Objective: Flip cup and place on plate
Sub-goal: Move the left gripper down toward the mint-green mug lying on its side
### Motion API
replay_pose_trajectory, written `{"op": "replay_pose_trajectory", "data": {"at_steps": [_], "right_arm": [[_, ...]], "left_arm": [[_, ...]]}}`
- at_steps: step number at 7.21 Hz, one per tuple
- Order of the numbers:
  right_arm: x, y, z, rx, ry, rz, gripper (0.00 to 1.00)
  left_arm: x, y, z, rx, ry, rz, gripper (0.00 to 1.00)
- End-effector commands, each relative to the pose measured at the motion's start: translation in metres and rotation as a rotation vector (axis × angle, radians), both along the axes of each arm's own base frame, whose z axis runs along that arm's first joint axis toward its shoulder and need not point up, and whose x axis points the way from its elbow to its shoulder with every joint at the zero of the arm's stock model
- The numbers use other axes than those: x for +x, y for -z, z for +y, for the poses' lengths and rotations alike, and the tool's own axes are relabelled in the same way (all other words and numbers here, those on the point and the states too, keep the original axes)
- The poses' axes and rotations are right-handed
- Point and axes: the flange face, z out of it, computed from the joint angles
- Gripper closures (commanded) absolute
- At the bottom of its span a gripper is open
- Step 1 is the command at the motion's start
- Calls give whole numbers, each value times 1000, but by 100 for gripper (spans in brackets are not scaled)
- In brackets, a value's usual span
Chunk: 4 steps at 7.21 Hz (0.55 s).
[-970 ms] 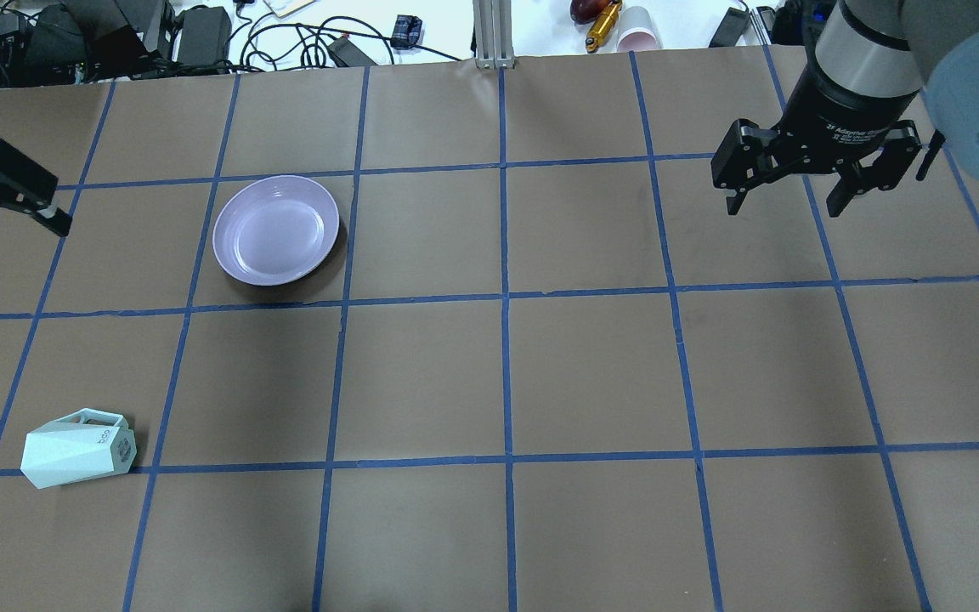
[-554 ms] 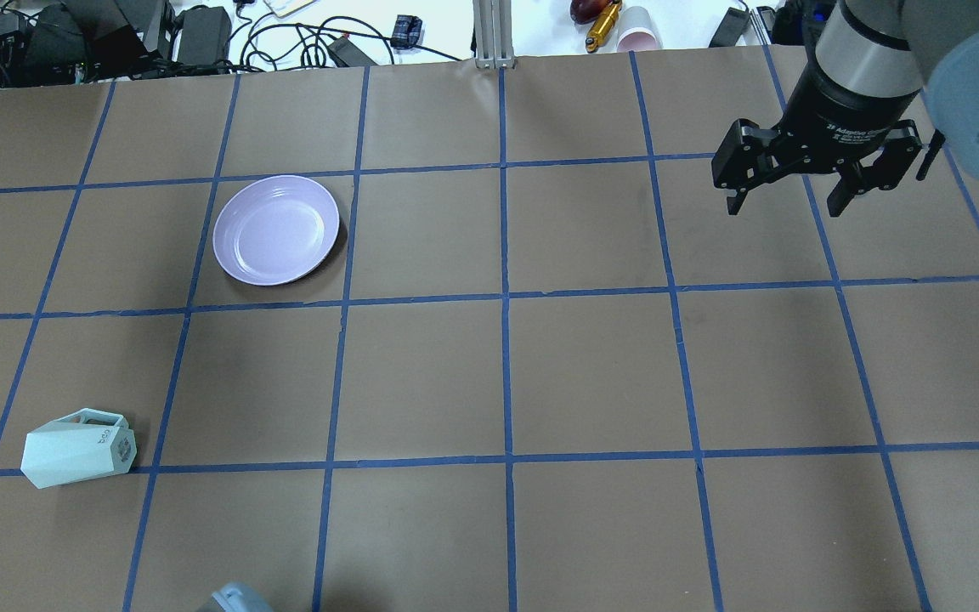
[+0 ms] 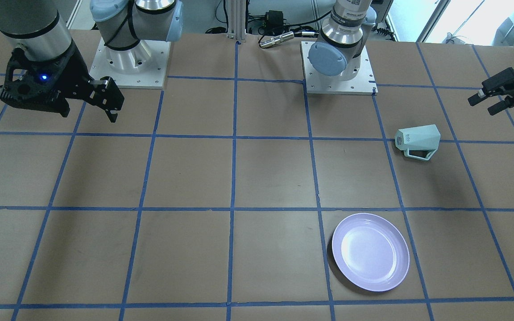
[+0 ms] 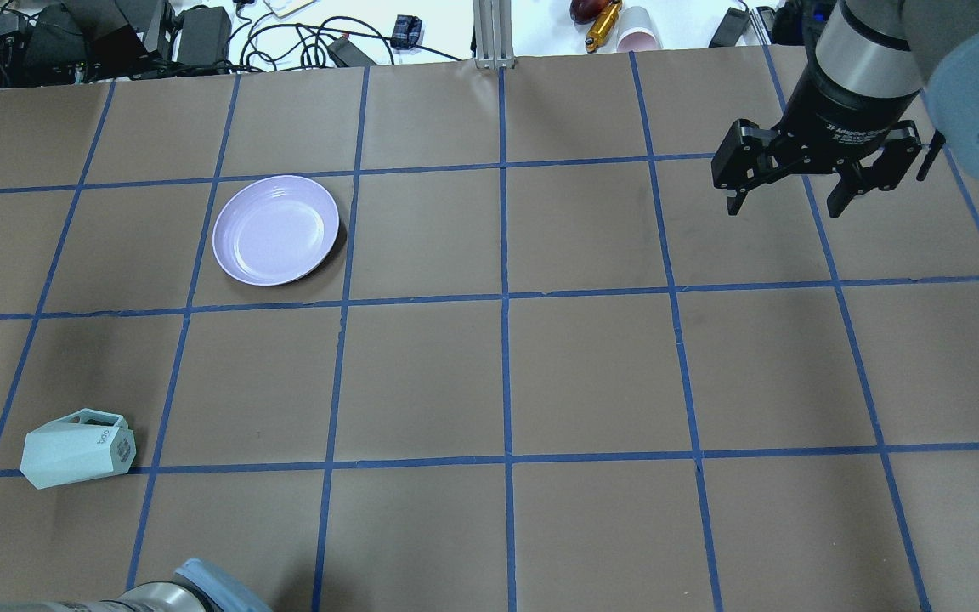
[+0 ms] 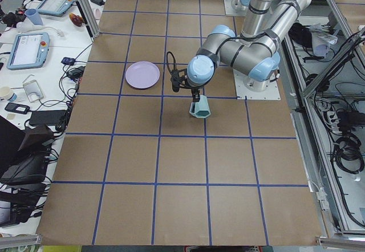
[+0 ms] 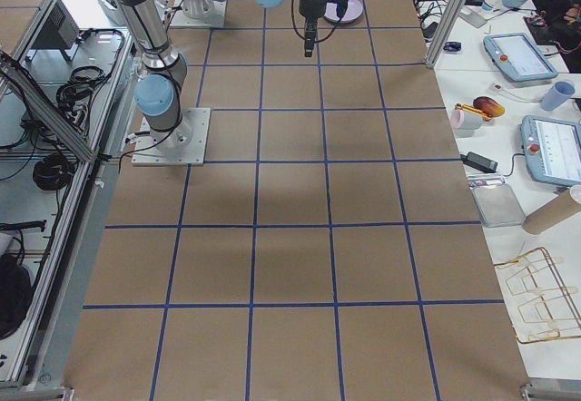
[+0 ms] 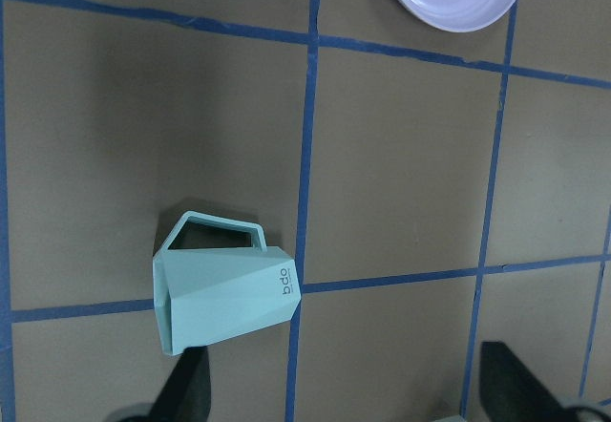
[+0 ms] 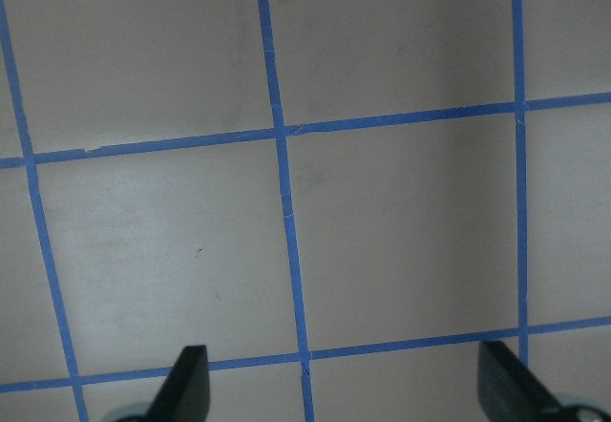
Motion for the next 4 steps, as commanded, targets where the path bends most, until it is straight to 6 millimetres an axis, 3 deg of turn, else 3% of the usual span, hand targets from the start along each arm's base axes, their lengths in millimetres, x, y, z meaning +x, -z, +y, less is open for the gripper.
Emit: {"op": "replay_pose_trajectory", "data": {"at_steps": [1, 2, 4], "right_arm": [[0, 0, 0, 1, 0, -1, 0], [0, 0, 0, -1, 0, 1, 0], [0, 0, 0, 1, 0, -1, 0]], "left_arm": [[32, 55, 8, 26, 5, 96, 0], [44, 79, 11, 42, -7, 131, 0], [50, 118, 8, 76, -3, 203, 0]]}}
